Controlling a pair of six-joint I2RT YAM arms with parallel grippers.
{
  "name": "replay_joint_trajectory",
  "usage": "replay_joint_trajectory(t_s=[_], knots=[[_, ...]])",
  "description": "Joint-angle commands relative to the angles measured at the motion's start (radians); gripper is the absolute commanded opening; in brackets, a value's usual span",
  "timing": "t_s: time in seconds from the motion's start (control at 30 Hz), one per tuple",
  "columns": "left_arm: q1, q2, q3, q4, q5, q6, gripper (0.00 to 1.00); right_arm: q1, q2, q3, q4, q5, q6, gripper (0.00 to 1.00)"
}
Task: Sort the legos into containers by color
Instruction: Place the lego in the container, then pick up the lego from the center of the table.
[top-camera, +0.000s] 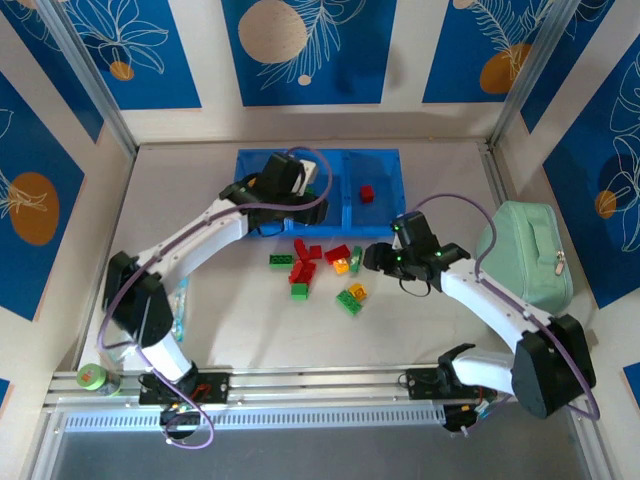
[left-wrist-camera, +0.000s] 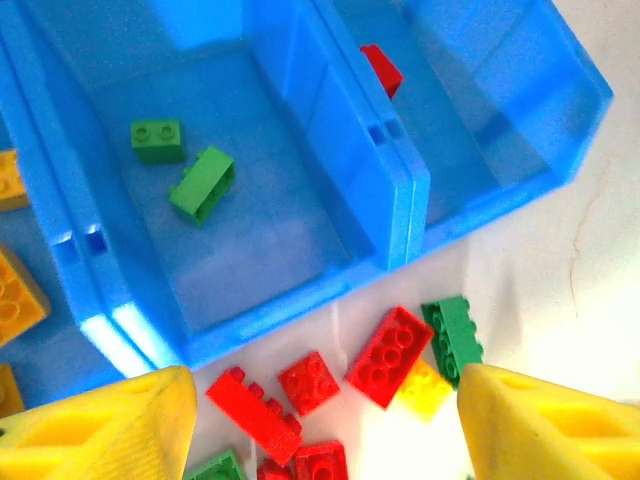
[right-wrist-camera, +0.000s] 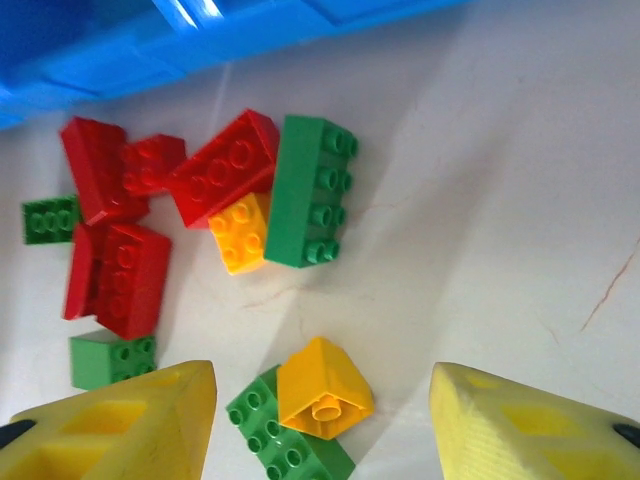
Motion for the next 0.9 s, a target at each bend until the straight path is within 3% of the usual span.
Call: replay_joint_trajectory(t_s=[0.0, 0.1, 0.27, 0.43, 0.87], knots=[[-0.004, -0.098, -0.122, 0.065, -0.020, -0.026, 0.69, 0.019, 0.059, 0.062, -0.041, 0.036, -0.020, 0.57], [-0.006, -0.179, -0.242, 0.101, -0.016, -0.049, 0.68, 0.038, 0.121, 0.105, -0.046, 0.046, -0.021, 0.51], [-0.006, -0.294, -0.419, 0.133, -0.039, -0.088, 0.68, 0.064, 0.246, 0.202, -0.078, 0.079, -0.027, 0.51], [-0.006, -0.379, -0.552, 0.136, -0.066, -0.124, 0.67, 0.096, 0.410, 0.356, -0.193, 0.189, -0.044, 0.51], [-0.005, -0.484, -0.697, 0.151, -0.101, -0.152, 0.67, 0.118, 0.599, 0.473, -0.230, 0.223, -0.034, 0.49]])
